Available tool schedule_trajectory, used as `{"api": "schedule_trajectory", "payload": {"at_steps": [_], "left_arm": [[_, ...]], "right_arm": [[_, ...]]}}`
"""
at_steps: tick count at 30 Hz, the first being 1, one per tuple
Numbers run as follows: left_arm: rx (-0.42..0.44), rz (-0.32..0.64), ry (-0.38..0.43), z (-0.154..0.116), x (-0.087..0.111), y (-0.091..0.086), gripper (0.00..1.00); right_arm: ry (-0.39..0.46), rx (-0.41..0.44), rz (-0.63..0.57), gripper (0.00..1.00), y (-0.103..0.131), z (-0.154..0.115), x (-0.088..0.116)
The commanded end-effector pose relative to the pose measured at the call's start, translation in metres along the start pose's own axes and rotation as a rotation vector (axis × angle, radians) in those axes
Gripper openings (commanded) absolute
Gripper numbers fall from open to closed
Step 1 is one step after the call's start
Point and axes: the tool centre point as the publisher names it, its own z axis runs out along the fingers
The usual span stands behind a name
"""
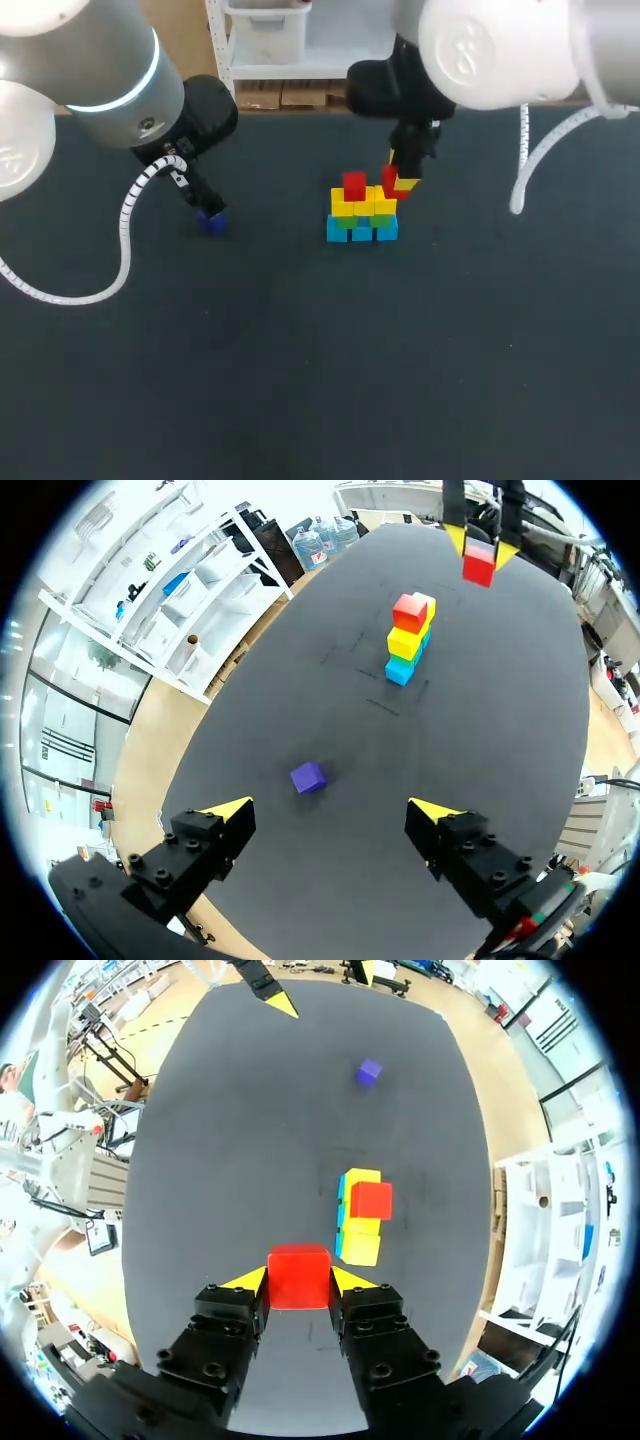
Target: Place the blue cubes, place green cubes on the blue cubes, place the yellow cubes on the green cubes, then place the red cubes on the yellow cubes, and place purple cube on the red cubes.
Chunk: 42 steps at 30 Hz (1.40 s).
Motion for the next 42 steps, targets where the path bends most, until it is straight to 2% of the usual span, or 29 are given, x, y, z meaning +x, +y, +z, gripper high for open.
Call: {"api": "schedule_trajectory", "payload": {"at_steps": [1, 24, 42], "left_arm": [[0.003, 0.003, -0.002, 0.000, 0.001, 0.001, 1.00], [0.003, 0.003, -0.002, 0.000, 0.001, 0.001, 1.00], [0.003, 0.003, -0.002, 0.000, 0.001, 0.001, 1.00]], "right_arm": [[0.007, -0.028, 0.002, 0.00, -0.007, 0.004, -0.005], [-0.009, -0.066, 0.048, 0.00, -0.032, 0.031, -0.003], [-0.009, -0.084, 0.054, 0.00, -0.052, 0.040, -0.006]]}}
